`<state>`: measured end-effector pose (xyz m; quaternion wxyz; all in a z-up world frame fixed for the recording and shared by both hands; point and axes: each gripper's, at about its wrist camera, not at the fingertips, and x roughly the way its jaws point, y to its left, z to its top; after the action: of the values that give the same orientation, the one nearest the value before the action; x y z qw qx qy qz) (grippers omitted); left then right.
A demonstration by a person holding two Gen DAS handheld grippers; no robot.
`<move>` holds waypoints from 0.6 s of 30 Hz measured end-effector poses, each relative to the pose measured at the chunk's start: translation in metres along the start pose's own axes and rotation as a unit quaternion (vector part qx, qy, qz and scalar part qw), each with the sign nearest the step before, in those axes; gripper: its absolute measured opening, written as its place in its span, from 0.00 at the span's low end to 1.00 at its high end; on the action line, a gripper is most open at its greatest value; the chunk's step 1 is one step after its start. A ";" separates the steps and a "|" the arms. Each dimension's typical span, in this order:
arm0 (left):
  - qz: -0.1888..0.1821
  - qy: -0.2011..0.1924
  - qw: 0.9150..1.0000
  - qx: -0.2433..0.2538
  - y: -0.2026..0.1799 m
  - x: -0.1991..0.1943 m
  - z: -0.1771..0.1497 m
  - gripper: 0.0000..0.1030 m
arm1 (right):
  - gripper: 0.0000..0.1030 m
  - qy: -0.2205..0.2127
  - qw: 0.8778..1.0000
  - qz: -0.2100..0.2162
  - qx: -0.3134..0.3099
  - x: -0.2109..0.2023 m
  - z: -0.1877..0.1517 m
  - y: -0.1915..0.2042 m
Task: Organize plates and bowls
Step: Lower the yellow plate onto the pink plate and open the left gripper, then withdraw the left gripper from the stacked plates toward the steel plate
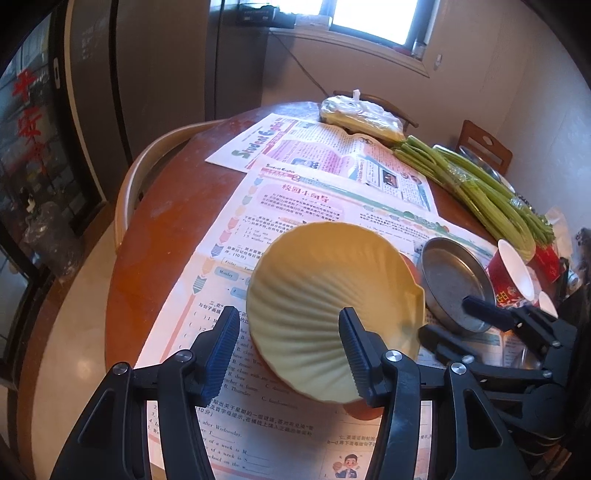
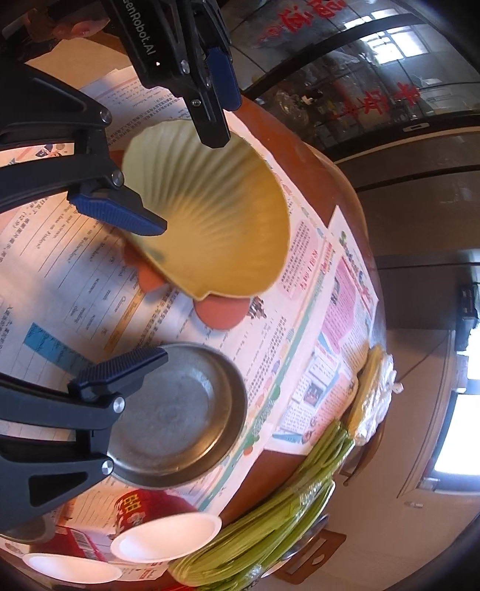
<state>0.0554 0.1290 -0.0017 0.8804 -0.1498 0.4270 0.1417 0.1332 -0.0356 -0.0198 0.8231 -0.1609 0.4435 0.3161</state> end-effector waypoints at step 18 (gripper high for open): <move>-0.006 -0.020 0.998 0.058 -0.061 -0.018 0.010 0.56 | 0.71 -0.070 0.996 -0.001 0.057 -0.051 -0.011 -0.054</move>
<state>0.0749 0.0749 0.0276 0.8967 -0.0982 0.4161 0.1148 0.1409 -0.1011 0.0154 0.8603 -0.0910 0.4017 0.3002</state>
